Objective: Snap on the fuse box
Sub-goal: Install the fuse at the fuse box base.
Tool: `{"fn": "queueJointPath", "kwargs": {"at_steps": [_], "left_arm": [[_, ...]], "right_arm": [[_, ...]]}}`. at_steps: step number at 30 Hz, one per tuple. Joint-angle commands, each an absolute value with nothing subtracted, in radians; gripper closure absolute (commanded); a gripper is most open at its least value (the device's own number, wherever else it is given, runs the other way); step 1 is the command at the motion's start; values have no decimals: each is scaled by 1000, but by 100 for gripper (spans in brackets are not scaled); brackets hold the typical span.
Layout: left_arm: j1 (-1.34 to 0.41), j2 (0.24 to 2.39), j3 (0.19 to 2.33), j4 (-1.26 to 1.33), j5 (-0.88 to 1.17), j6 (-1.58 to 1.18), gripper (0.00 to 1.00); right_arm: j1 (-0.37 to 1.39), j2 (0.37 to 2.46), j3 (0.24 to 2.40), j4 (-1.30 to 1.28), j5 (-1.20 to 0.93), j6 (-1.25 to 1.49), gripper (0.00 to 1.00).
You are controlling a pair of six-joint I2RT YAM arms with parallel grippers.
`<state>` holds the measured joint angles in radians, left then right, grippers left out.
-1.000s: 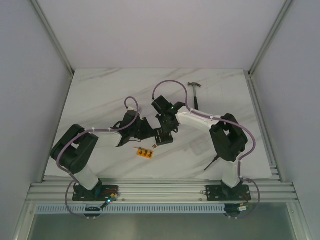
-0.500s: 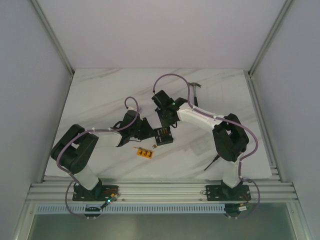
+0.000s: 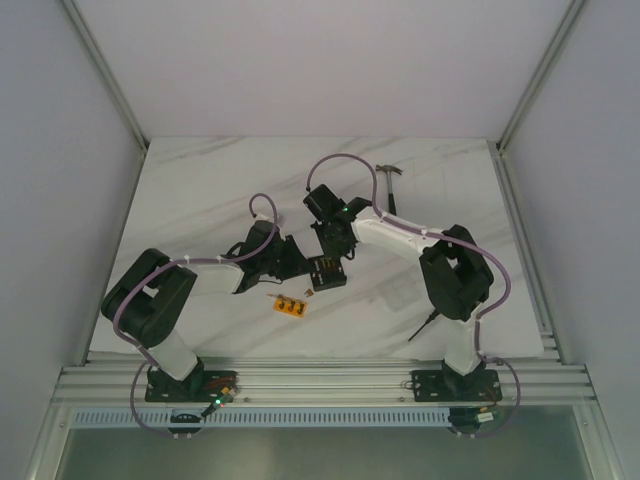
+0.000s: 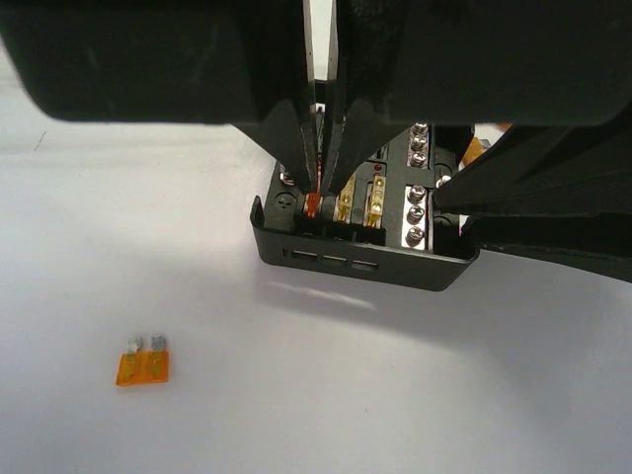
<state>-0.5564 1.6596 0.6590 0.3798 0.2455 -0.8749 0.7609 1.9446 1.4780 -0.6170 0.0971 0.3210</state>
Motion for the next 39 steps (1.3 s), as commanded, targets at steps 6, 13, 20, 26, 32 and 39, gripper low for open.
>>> {"fn": "queueJointPath", "kwargs": {"at_steps": [6, 13, 20, 26, 32, 39], "left_arm": [[-563, 1687, 653, 325, 236, -867, 65], [-563, 1685, 652, 323, 235, -867, 65], [-563, 1681, 649, 323, 233, -866, 65], [-563, 1688, 649, 323, 232, -865, 66], [-563, 1690, 645, 324, 227, -865, 65], [-563, 1680, 639, 324, 223, -867, 66]], "right_arm": [[761, 1983, 1442, -644, 82, 336, 97], [764, 2031, 1433, -680, 77, 320, 100], [767, 2111, 1401, -702, 103, 292, 100], [767, 2212, 1382, -703, 147, 275, 100], [777, 2318, 1379, -693, 127, 254, 100], [783, 2194, 1353, -631, 67, 261, 100]]}}
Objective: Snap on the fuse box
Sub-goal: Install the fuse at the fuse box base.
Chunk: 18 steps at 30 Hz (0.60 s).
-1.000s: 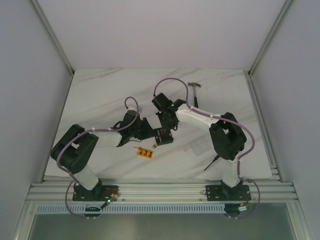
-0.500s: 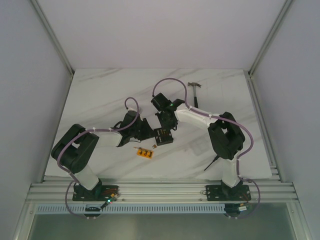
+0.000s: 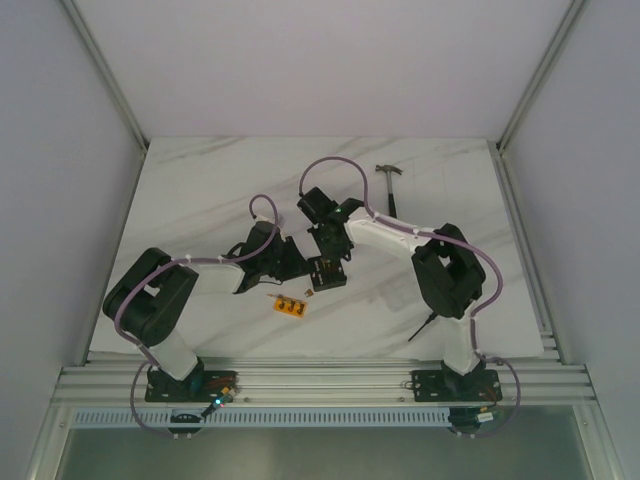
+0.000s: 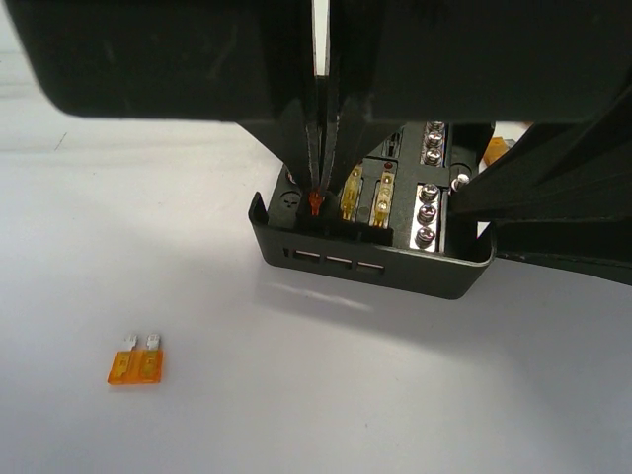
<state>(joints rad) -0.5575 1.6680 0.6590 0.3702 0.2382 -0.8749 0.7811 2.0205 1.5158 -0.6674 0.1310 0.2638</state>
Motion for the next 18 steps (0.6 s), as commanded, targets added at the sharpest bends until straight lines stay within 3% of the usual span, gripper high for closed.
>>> {"fn": "queueJointPath", "kwargs": {"at_steps": [1, 5, 7, 9, 18], "left_arm": [[-565, 1677, 638, 324, 223, -867, 65], [-565, 1668, 633, 324, 217, -867, 65], [-567, 1667, 633, 324, 215, -868, 65], [-570, 1668, 633, 325, 213, -867, 66], [-572, 1663, 632, 325, 213, -870, 66]], "right_arm": [[784, 2154, 1360, -624, 65, 266, 100], [785, 2003, 1396, -617, 96, 301, 99], [784, 1950, 1411, -618, 117, 325, 91], [784, 1914, 1417, -618, 135, 337, 90], [784, 1903, 1399, -622, 125, 359, 90]]}}
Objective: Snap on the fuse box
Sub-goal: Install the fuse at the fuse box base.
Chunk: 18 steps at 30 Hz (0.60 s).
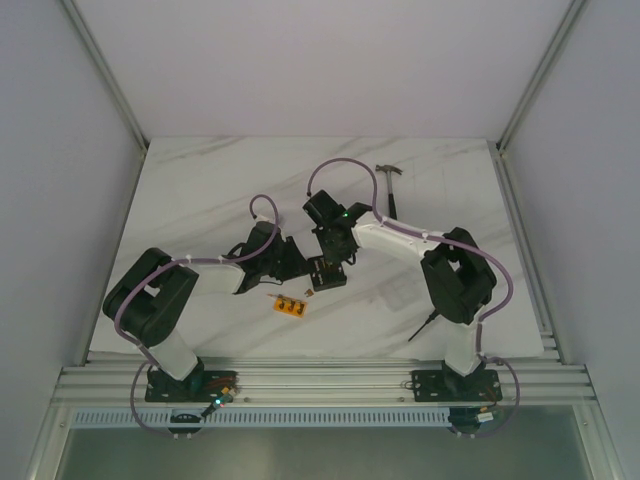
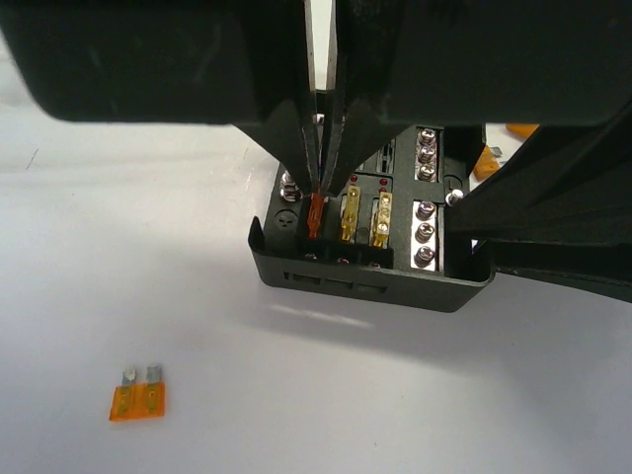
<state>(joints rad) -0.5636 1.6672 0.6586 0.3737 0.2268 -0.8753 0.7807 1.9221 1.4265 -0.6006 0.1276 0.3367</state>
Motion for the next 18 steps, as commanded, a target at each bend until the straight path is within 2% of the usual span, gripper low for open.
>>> {"fn": "queueJointPath", "kwargs": {"at_steps": [1, 8, 18], "left_arm": [[-573, 1662, 633, 325, 213, -870, 65], [-574, 1668, 636, 325, 215, -871, 65], [-574, 1679, 638, 325, 216, -870, 65]], "right_arm": [[784, 1907, 1395, -620, 118, 359, 90], [784, 1953, 1380, -619, 95, 351, 100], [784, 2153, 1332, -631, 131, 323, 100]]}}
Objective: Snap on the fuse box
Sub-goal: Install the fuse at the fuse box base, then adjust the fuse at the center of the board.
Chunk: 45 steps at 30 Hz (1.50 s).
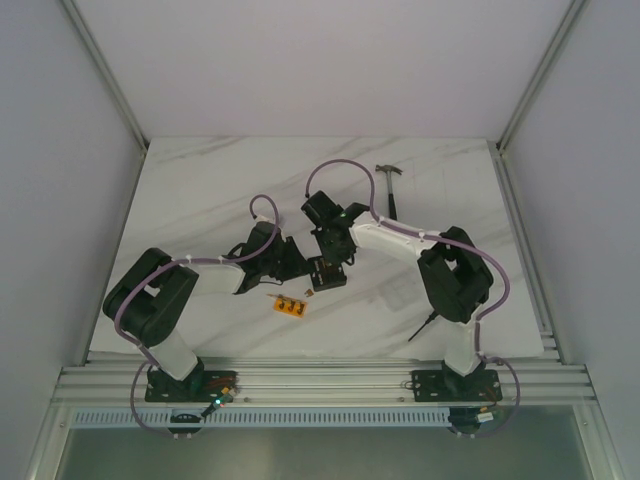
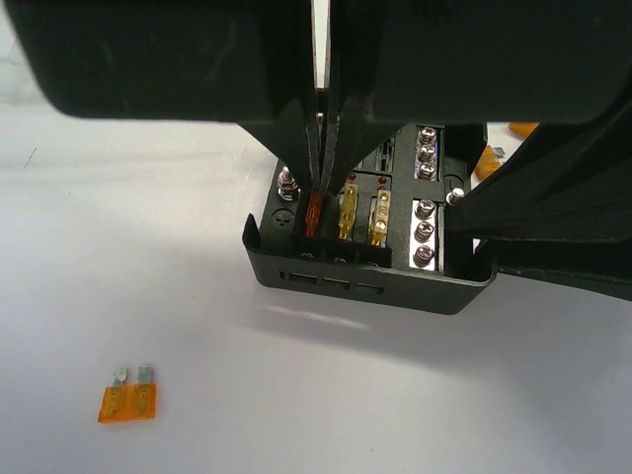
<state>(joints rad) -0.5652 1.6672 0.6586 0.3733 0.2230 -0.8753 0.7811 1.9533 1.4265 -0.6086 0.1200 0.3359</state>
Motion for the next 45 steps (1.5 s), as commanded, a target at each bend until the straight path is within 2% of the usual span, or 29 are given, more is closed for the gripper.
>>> {"fn": "queueJointPath", "kwargs": {"at_steps": [1, 4, 8, 9, 12, 16, 27, 34, 38, 45], "left_arm": [[-574, 1680, 638, 325, 215, -870, 66], [-574, 1679, 637, 325, 215, -870, 66], [-574, 1663, 632, 325, 213, -870, 65], [-574, 1658, 632, 324, 211, -870, 65], [-574, 1642, 632, 325, 210, -868, 63], [-573, 1604, 622, 323, 207, -868, 54], [-552, 1441, 577, 268, 129, -826, 29], [-536, 1383, 559, 259, 108, -802, 13], [-529, 1366, 550, 259, 102, -789, 9], [-522, 1366, 549, 258, 96, -783, 6]], "right_arm": [[784, 2173, 1327, -625, 134, 323, 100], [785, 2183, 1326, -616, 144, 316, 100], [787, 2050, 1338, -588, 102, 295, 100], [787, 2006, 1350, -589, 95, 289, 95], [786, 1890, 1382, -588, 92, 269, 86], [766, 1816, 1424, -619, 108, 232, 67], [627, 1923, 1523, -612, 104, 128, 51], [582, 2063, 1638, -606, 56, 83, 47], [570, 2121, 1680, -606, 30, 58, 48], [564, 2179, 1712, -616, 4, 34, 53]]}}
